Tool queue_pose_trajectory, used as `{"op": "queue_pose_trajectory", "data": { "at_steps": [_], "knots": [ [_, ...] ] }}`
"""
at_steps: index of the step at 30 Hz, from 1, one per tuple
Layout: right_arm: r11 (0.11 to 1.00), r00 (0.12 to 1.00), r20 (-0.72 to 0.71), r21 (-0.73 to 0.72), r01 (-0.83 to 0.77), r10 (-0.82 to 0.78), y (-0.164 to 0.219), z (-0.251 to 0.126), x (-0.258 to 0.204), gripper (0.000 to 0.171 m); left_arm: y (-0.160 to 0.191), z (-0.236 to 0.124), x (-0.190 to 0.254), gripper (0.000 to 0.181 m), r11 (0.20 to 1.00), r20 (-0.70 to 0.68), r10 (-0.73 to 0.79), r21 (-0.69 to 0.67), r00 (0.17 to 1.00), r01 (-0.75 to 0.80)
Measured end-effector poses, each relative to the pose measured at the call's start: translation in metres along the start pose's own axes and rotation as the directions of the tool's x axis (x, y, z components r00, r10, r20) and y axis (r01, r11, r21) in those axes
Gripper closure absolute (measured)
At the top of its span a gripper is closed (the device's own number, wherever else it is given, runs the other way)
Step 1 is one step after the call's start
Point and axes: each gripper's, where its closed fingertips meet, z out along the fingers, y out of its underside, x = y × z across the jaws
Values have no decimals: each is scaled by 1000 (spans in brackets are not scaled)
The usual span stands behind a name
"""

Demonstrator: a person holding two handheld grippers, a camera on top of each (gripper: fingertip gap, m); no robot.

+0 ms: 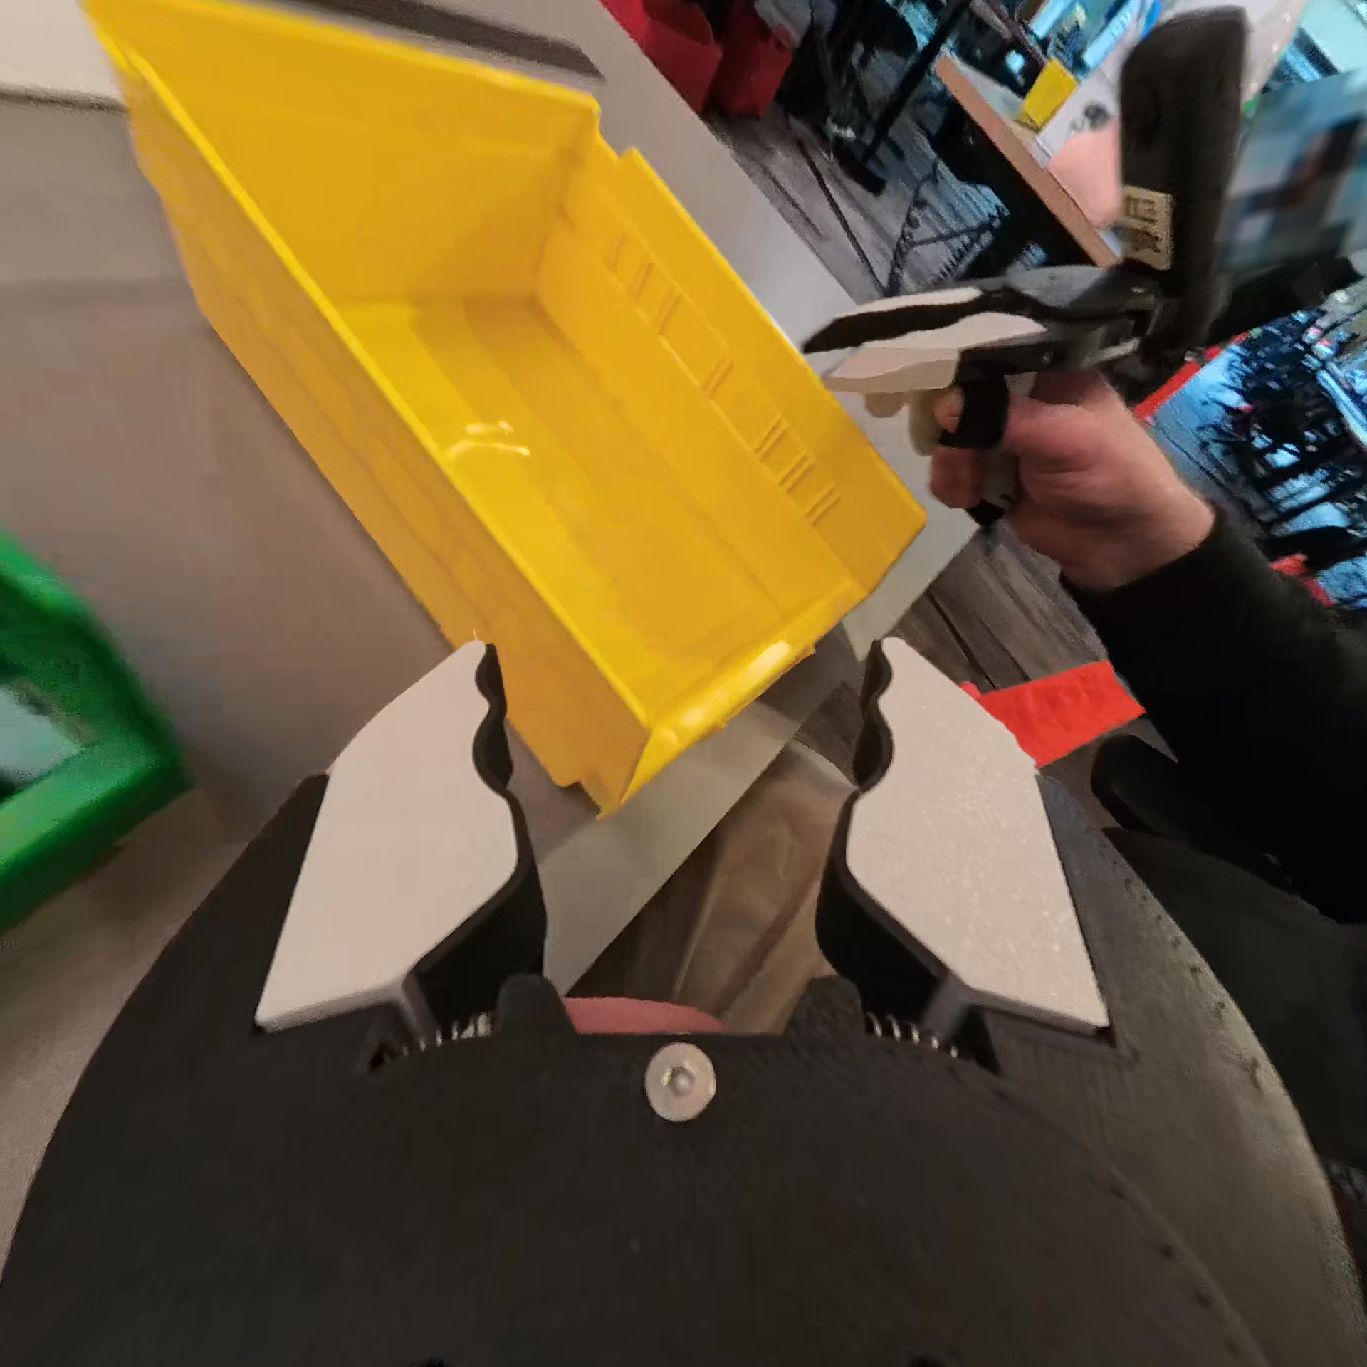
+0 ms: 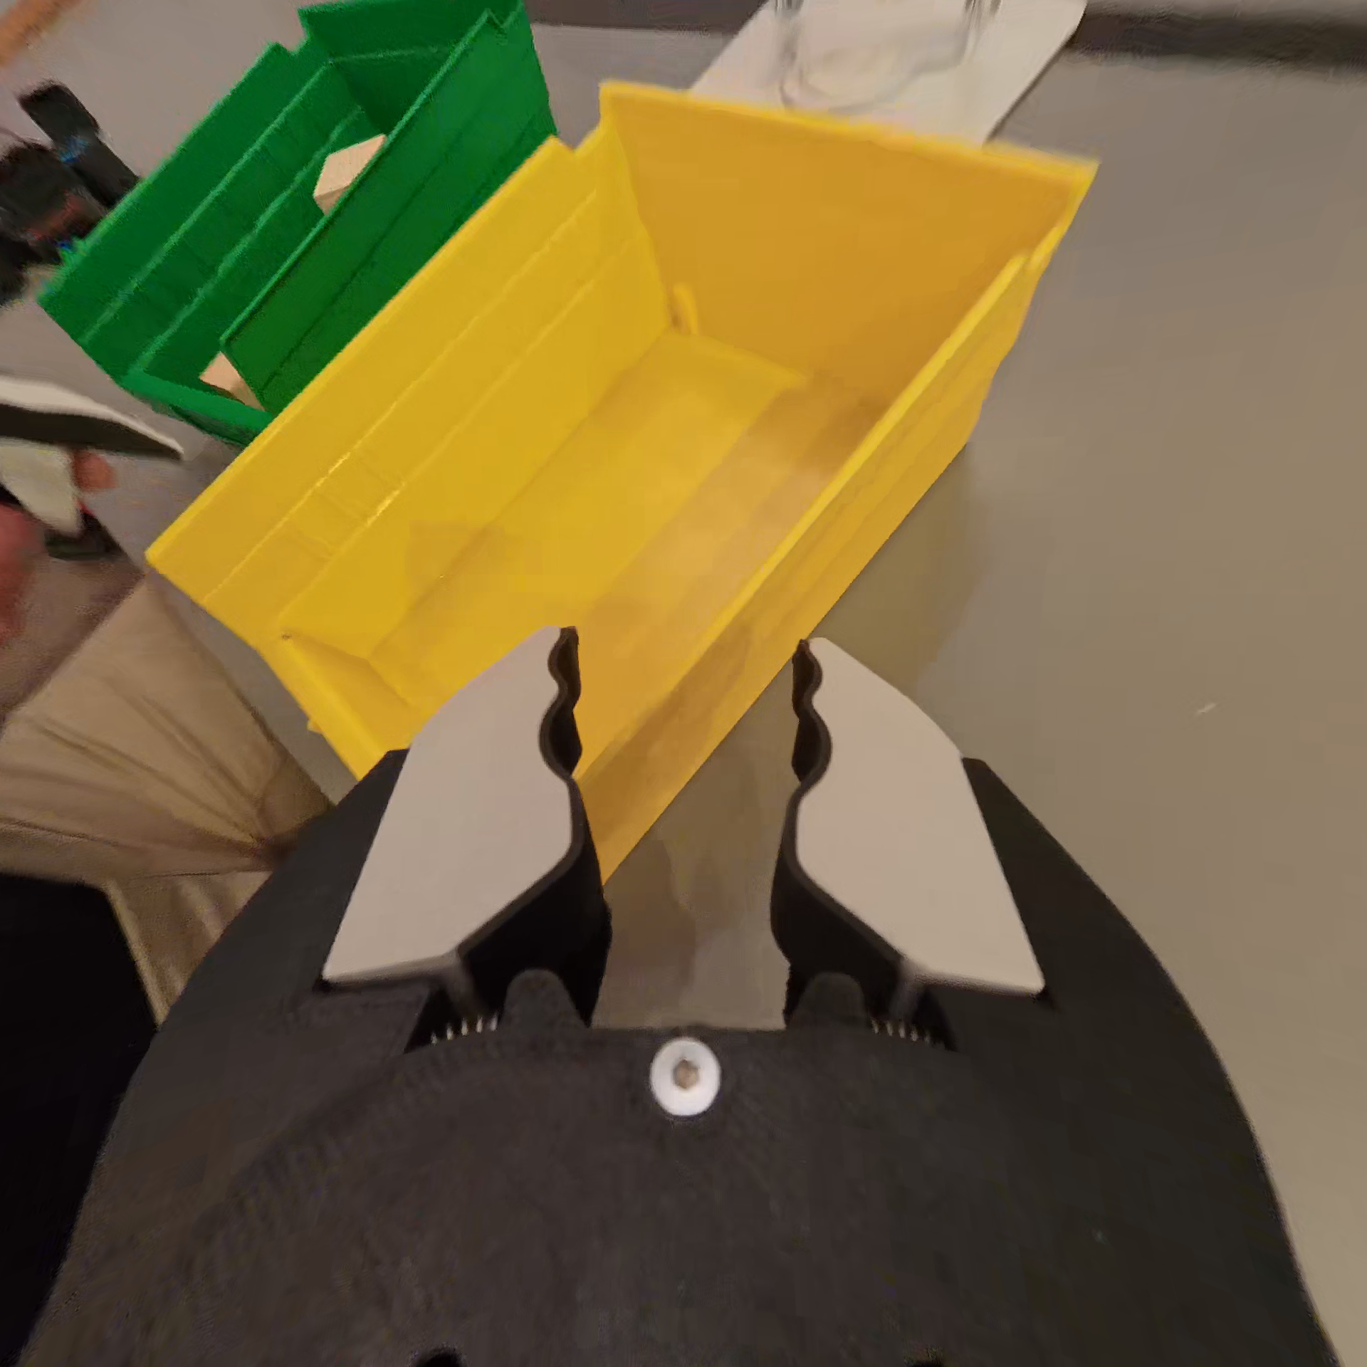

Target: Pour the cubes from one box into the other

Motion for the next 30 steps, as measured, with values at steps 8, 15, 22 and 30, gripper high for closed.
{"op": "queue_pose_trajectory", "data": {
  "at_steps": [8, 15, 22, 30],
  "knots": [
    [945, 914, 273, -39, 324, -302, -95, 42, -145, 155, -89, -131, -141, 94, 991, 451, 44, 91, 892, -95],
    [920, 926, 303, -247, 303, -223, -143, 184, -181, 124, -95, -169, -269, 102, 997, 619, -4, -61, 785, 54],
    [765, 928, 240, -526, 372, -287, -127, 266, -171, 135, -50, -145, -315, 106, 916, 609, -17, -308, 793, 256],
    [725, 938, 130, -603, 333, -322, -124, 285, -142, 143, -30, -136, -334, 164, 877, 585, -51, -362, 810, 316]
  ]
}}
